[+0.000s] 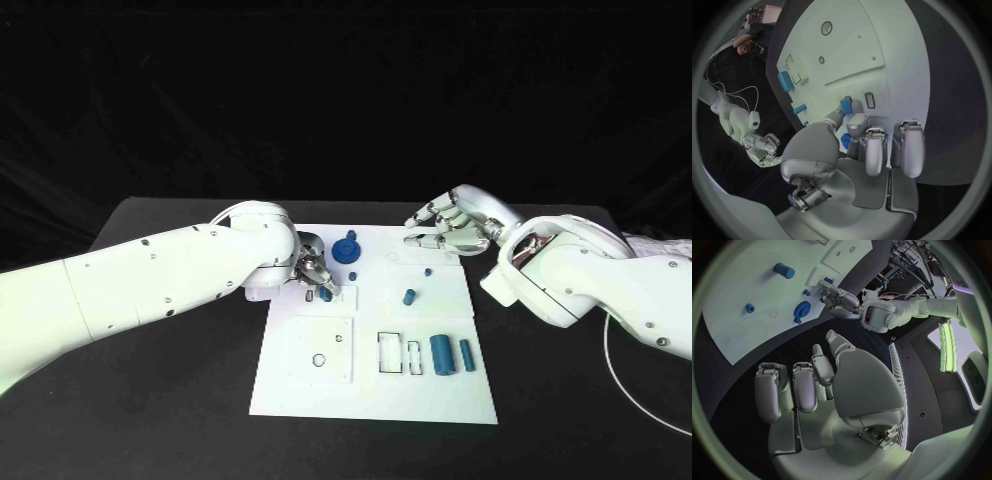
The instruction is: Assemble the parts on the task board
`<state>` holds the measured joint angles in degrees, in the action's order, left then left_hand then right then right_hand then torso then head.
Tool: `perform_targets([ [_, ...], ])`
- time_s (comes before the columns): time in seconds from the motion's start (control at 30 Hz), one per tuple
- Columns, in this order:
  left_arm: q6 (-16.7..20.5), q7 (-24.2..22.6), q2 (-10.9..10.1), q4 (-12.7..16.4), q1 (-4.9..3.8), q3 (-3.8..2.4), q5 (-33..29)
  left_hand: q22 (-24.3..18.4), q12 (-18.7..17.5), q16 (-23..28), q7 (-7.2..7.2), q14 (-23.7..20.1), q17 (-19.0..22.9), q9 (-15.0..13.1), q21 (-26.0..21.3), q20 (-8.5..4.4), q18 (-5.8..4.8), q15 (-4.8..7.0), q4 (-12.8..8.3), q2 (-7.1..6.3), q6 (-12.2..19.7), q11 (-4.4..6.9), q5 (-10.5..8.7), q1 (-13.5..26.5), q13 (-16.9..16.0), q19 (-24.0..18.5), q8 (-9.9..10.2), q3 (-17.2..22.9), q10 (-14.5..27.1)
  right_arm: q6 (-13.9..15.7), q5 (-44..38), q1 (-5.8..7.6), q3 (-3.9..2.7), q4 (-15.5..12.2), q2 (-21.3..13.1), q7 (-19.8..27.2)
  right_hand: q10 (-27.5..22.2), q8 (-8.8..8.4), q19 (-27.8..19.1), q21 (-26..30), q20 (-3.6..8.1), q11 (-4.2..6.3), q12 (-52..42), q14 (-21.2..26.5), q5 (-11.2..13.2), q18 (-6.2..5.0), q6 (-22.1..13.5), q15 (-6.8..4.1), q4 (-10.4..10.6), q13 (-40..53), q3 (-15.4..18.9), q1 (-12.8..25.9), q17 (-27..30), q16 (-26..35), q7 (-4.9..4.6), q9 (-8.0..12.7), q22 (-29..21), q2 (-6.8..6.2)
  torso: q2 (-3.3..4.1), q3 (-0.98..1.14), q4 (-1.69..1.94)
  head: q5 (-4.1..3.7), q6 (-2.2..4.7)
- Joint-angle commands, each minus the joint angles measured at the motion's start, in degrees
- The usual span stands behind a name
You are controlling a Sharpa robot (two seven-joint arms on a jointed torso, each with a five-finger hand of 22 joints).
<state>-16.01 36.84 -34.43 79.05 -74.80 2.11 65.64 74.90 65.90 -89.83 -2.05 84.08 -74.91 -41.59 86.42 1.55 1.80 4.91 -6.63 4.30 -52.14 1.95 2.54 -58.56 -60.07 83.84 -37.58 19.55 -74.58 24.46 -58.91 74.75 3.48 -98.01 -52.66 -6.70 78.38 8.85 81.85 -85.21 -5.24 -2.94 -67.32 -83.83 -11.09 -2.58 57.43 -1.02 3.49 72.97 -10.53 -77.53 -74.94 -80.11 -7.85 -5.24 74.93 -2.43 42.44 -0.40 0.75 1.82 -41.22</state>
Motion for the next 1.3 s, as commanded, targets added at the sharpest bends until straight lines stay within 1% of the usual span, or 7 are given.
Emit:
perform_targets([
  [0.03,-0.93,1.16,0.42,-0.50,1.24,0.94,0.59,9.39,0.19,-0.17,0.35,5.92,-15.09,-0.20,-0.06,-0.44,-0.38,0.38,-0.63,-0.38,-0.06,0.18,0.12,0.54,0.03,2.81,0.08,-0.01,-0.24,-0.28,-0.16,-0.03,0.00,-0.13,-0.03,0.16,-0.26,0.21,-0.31,0.28,0.24,0.22,0.30,-3.16,-0.30,-0.22,0.14,-0.39,0.08,-0.09,0.17,0.46,-0.31,0.16,0.09,-0.03,2.68,0.24,-0.02,-0.04,0.06,-0.09,-0.06],
  [0.3,-0.66,1.16,0.37,-0.50,1.25,0.95,0.59,9.39,0.20,-0.17,0.44,5.92,-15.09,-0.53,-0.09,-0.53,-0.37,0.46,0.14,-1.67,-0.29,0.26,0.12,1.43,0.07,2.81,-0.14,-1.65,-0.22,-0.24,-0.12,-0.03,0.00,-0.18,-0.08,0.20,-0.28,0.21,-0.35,0.30,0.24,0.22,0.33,-3.15,-0.30,-0.23,0.13,-0.39,0.08,-0.11,0.17,0.47,-0.28,0.18,0.09,-0.03,2.63,0.23,0.02,-0.06,0.09,-0.09,-0.05],
  [0.73,-0.91,1.17,0.38,-0.53,1.26,0.96,0.59,9.53,0.33,-0.17,0.56,5.92,-15.09,-0.92,-0.03,-0.61,-0.40,0.55,1.17,-2.19,-0.56,0.36,0.12,2.10,0.00,2.89,-0.38,-3.25,-0.30,-0.14,-0.11,-0.03,0.00,-0.21,-0.12,0.16,-0.37,0.22,-0.57,0.44,0.24,0.22,0.50,-3.09,-0.32,-0.30,0.09,-0.39,0.09,-0.23,0.20,0.52,0.01,0.40,0.09,-0.01,2.31,0.21,0.06,-0.04,0.06,-0.15,-0.17],
  [1.03,-2.70,1.43,0.41,-0.68,1.26,0.99,1.00,9.37,0.23,-0.17,0.62,5.92,-15.09,-1.30,-0.16,-0.67,-0.36,0.60,2.24,-2.35,-0.75,0.41,0.12,2.88,0.17,2.80,-0.68,-4.60,-0.25,0.20,-0.83,-0.03,0.00,-0.23,-0.16,-0.40,-0.39,0.22,-0.67,0.50,0.24,0.23,0.55,-3.03,-0.34,-0.33,0.06,-0.39,0.06,-0.26,0.19,0.49,0.24,0.56,0.10,0.00,2.17,0.20,-0.02,0.02,0.03,-0.20,-0.22],
  [1.17,-3.09,1.52,0.41,-0.74,1.27,1.00,1.08,9.32,0.18,-0.17,0.64,5.92,-15.09,-1.42,-0.20,-0.68,-0.35,0.61,2.54,-2.37,-0.78,0.43,0.12,3.06,0.24,2.77,-0.79,-5.01,-0.21,0.28,-1.51,-0.03,0.00,-0.25,-0.17,-0.52,-0.39,0.24,-0.68,0.52,0.24,0.25,0.55,-3.02,-0.37,-0.34,0.05,-0.40,0.03,-0.26,0.15,0.44,0.31,0.62,0.11,0.00,2.14,0.22,-0.03,-0.02,0.00,-0.23,-0.22],
  [1.3,-3.19,1.59,0.46,-0.85,1.28,1.00,1.26,9.25,-0.02,-0.17,0.64,5.92,-15.09,-1.56,-0.27,-0.70,-0.33,0.62,3.01,-2.46,-0.76,0.43,0.12,3.44,0.50,2.72,-0.90,-5.65,-0.08,0.37,-2.06,-0.03,0.00,-0.27,-0.17,-0.58,-0.39,0.24,-0.69,0.52,0.24,0.25,0.55,-3.01,-0.38,-0.34,0.05,-0.40,0.02,-0.26,0.15,0.43,0.31,0.62,0.11,0.00,2.14,0.23,-0.02,-0.02,0.02,-0.27,-0.15],
])
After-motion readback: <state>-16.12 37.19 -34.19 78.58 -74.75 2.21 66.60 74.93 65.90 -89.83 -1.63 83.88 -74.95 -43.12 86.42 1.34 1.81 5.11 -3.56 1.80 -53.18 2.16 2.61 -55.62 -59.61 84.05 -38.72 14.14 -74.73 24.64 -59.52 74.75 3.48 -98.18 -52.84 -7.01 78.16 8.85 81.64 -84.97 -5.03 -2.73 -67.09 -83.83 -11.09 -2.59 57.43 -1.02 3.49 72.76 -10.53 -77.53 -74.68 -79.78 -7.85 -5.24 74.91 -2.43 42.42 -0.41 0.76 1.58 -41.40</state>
